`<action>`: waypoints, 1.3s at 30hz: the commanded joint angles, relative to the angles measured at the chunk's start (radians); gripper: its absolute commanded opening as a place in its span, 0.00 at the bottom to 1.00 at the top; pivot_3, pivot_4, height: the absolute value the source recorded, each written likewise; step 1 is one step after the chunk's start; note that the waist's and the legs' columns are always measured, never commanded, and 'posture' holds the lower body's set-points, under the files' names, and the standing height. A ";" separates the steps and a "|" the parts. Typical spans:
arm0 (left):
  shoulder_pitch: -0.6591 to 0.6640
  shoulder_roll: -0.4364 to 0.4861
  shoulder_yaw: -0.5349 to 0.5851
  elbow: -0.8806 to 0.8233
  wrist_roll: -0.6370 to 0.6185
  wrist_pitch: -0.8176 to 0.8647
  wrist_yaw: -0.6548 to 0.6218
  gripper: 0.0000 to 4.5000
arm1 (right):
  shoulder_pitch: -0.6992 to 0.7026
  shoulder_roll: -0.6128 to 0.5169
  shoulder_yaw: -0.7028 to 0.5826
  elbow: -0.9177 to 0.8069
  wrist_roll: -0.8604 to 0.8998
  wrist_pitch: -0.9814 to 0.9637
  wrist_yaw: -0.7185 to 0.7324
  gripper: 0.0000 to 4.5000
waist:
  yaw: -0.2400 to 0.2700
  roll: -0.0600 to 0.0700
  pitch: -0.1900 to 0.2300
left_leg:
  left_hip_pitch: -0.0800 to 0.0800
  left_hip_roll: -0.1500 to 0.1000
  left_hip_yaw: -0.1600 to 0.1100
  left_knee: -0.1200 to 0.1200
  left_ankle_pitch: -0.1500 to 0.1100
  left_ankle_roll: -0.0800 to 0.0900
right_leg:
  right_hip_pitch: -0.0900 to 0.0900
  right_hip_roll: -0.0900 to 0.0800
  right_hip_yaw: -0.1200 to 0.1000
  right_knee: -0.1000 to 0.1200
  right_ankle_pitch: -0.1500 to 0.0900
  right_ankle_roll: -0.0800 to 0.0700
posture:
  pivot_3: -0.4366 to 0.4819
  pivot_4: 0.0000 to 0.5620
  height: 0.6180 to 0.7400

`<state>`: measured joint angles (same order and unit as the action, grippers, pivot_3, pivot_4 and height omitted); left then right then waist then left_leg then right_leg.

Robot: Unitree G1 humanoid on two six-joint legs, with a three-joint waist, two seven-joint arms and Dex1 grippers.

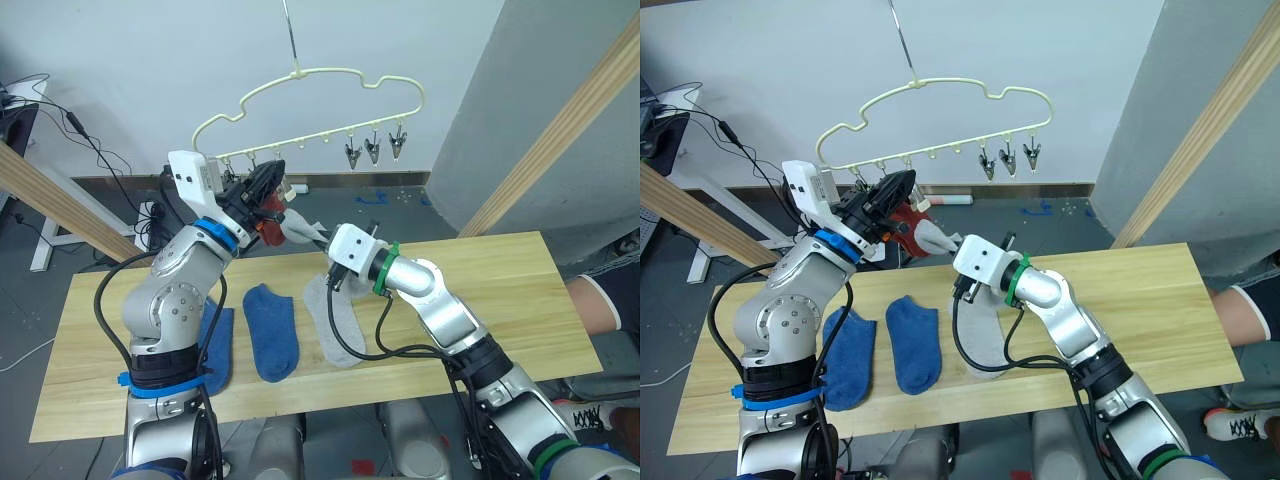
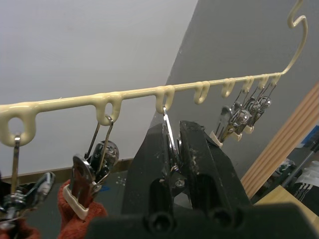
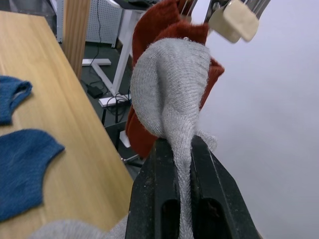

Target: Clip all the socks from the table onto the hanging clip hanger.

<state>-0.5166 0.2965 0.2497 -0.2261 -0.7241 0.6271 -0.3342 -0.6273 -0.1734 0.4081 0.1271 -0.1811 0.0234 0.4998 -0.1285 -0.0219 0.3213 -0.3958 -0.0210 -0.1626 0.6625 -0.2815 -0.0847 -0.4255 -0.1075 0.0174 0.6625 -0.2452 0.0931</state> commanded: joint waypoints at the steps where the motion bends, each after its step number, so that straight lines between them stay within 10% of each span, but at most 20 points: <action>1: -0.001 0.014 0.019 -0.040 -0.021 0.001 0.001 0.01 | -0.017 0.015 -0.023 -0.009 0.008 -0.042 -0.009 0.00 | 0.001 0.000 0.000 | 0.000 0.000 0.000 0.000 0.000 0.000 | 0.000 0.000 0.000 0.000 0.000 0.000 | 0.33 0.57 1.00; 39: 0.026 0.015 0.020 -0.059 -0.049 0.033 0.048 0.01 | -0.040 0.075 -0.038 0.056 -0.024 -0.095 -0.071 0.00 | 0.014 0.000 0.000 | 0.000 0.000 0.000 0.000 0.000 0.000 | 0.000 0.000 0.000 0.000 0.000 0.000 | 0.34 0.58 1.00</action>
<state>-0.5019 0.3064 0.2531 -0.2397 -0.7502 0.6552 -0.2916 -0.6526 -0.1097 0.3773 0.1980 -0.2051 -0.0388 0.4417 -0.1142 -0.0219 0.3213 -0.3961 -0.0210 -0.1626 0.6623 -0.2815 -0.0849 -0.4260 -0.1075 0.0174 0.6625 -0.2451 0.0931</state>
